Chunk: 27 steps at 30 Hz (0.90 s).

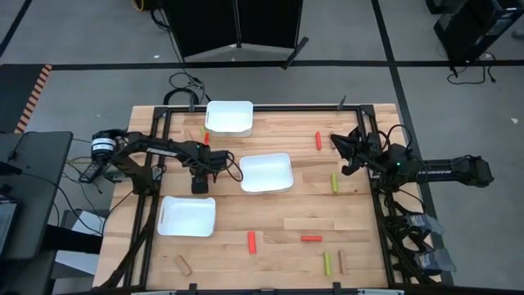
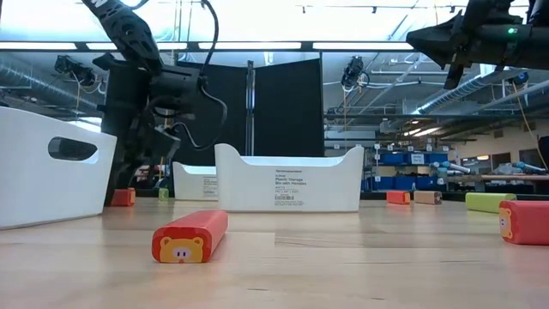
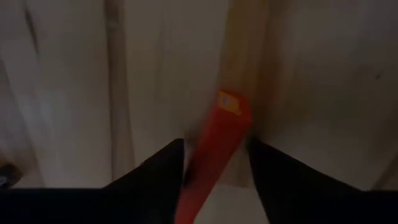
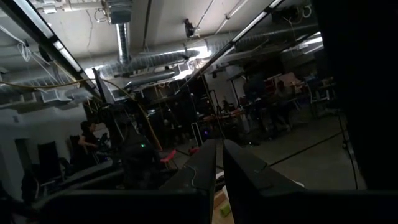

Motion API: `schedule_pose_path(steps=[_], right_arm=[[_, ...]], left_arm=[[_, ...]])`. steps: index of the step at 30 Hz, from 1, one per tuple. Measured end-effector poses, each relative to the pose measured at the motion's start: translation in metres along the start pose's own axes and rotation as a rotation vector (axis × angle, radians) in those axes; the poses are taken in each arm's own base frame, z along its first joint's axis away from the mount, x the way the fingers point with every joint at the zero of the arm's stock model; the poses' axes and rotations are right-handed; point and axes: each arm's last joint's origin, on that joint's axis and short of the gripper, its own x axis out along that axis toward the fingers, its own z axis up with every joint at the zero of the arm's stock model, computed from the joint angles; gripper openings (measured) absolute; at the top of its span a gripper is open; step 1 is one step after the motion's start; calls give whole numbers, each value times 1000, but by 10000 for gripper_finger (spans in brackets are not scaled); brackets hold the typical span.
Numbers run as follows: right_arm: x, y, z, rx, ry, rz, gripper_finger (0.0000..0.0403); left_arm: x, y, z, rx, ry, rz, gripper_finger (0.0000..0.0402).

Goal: Sort blocks
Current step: Put the orange block into the bottom white bin

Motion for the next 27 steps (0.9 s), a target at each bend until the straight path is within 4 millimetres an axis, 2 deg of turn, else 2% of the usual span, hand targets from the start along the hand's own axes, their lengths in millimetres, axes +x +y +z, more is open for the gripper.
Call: schedule_pose_path(steps=[6,13,15,19,22,27], right_arm=[[0,0,0,0,0,0,42],[0,0,0,-1,0,0,42],[0,0,0,0,-1,0,41],[0,0,0,1,-2,2,42],[0,1,0,37,0,13,41],[1,1,-1,61,12,40,42]], left_arm=[[-3,0,-1,-2,-22,-11,58],[-9,2,-2,-44,-68,29,64],[-16,5,-1,-62,-97,65,64],[-43,8,-2,-100,-195,78,64],[-76,8,-4,-114,-302,41,64],[-129,-13,-23,-31,-364,-108,64]])
